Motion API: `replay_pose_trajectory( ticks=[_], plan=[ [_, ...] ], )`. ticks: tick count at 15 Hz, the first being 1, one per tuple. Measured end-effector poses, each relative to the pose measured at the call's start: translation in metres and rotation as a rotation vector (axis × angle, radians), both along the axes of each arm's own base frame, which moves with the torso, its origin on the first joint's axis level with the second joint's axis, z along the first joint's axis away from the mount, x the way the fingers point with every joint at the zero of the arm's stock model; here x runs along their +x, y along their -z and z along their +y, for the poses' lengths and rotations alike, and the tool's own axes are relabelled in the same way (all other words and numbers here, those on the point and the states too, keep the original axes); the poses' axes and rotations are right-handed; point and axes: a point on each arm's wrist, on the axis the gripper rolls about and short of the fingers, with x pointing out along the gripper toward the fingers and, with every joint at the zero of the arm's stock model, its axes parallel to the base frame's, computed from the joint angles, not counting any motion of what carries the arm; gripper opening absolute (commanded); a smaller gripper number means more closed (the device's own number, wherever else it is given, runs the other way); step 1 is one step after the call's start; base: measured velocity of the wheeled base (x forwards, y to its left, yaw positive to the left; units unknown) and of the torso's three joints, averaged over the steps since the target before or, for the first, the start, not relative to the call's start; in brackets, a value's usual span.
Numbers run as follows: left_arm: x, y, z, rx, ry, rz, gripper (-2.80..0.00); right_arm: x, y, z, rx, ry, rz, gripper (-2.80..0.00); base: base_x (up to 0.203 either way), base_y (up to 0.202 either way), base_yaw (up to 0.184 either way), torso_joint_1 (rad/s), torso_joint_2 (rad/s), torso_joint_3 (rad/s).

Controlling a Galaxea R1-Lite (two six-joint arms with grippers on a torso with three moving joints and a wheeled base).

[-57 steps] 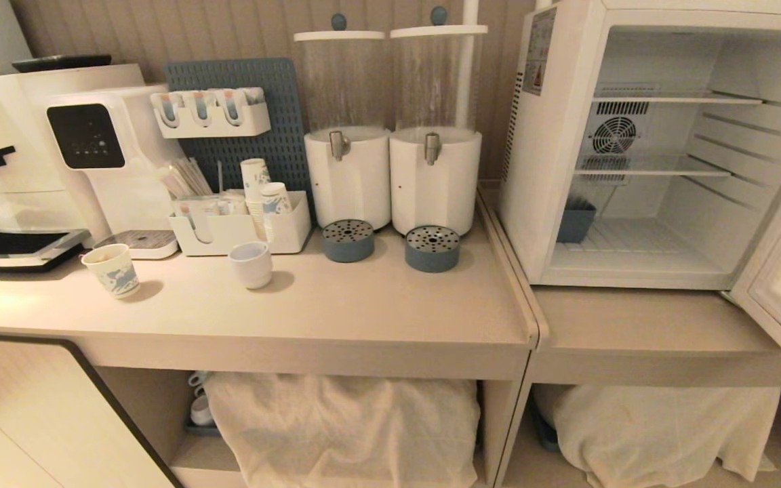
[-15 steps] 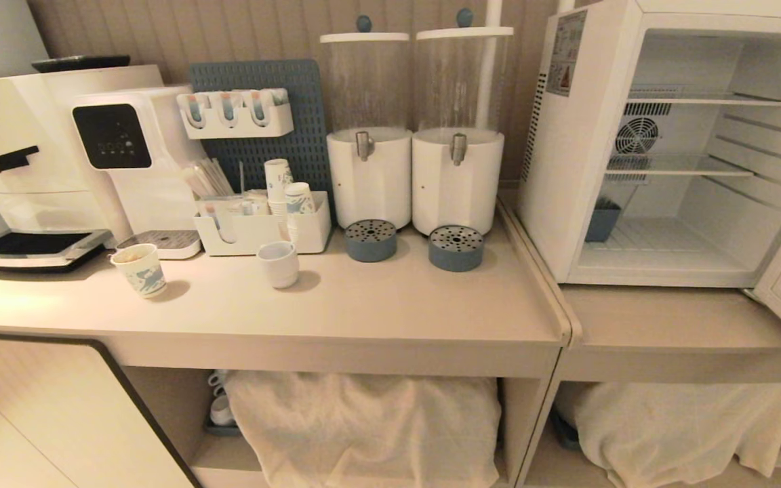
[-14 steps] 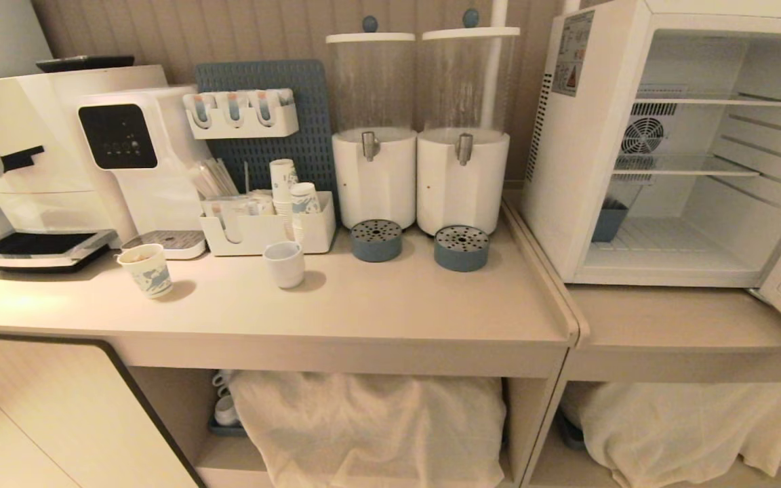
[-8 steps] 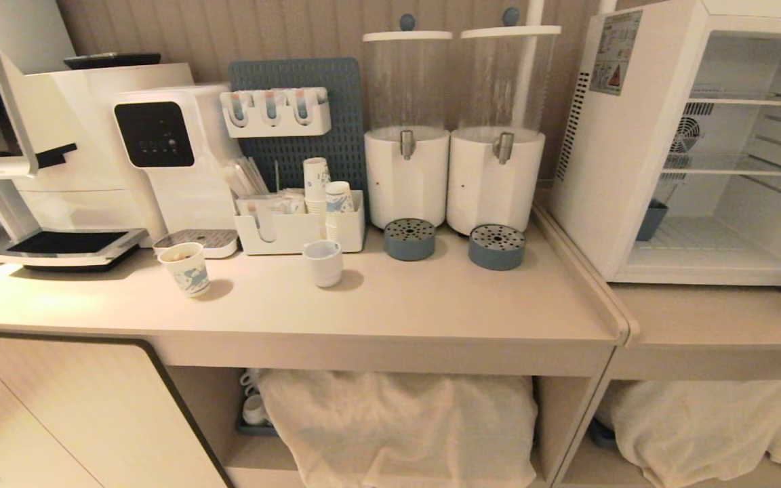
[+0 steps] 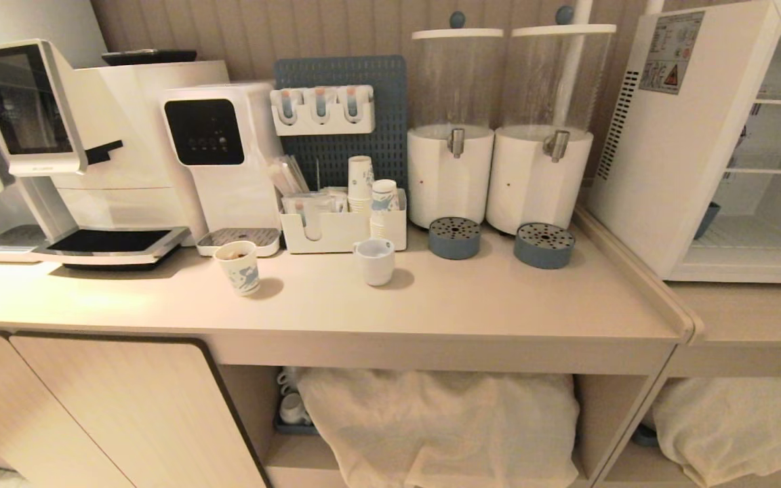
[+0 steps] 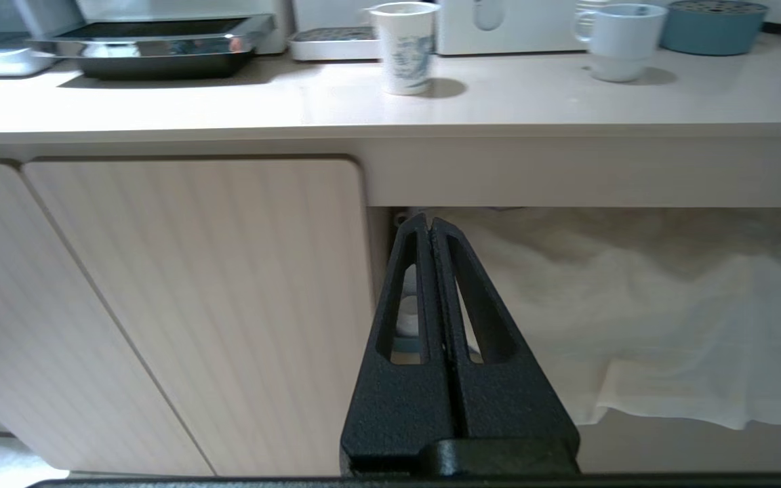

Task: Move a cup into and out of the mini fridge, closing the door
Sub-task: Place the paper cup on the table

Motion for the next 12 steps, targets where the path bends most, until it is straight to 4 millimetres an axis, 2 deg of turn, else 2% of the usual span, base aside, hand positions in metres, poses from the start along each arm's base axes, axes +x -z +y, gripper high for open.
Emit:
replay_pose_trajectory(
  ticks=[3,5,8,9,10,12],
  plan=[
    [0.0,0.0,0.0,-0.002,0.0,0.0,-2.8,-0.001,-0.004,0.0,0.019,0.008,-0.009,-2.8,0.0,0.055,0.001,0.001,0.0,0.005],
    [0.0,0.0,0.0,-0.001,0.0,0.0,-2.8,-0.01,-0.026,0.0,0.064,-0.006,-0.064,-2.8,0.0,0.0,0.0,0.0,0.0,0.0],
    [0.0,0.0,0.0,-0.003,0.0,0.001,-2.8,-0.048,-0.1,0.001,0.122,-0.054,-0.209,-2.8,0.0,0.0,0.0,0.0,0.0,0.0],
    [0.0,0.0,0.0,-0.003,0.0,0.001,-2.8,-0.055,-0.125,0.0,0.147,-0.075,-0.221,-2.8,0.0,0.0,0.0,0.0,0.0,0.0],
    [0.0,0.0,0.0,-0.004,0.0,0.0,-2.8,-0.053,-0.147,-0.002,0.171,-0.1,-0.202,-2.8,0.0,0.0,0.0,0.0,0.0,0.0],
    [0.0,0.0,0.0,-0.004,0.0,0.0,-2.8,-0.033,-0.179,-0.009,0.207,-0.199,-0.116,-2.8,0.0,0.0,0.0,0.0,0.0,0.0]
  ],
)
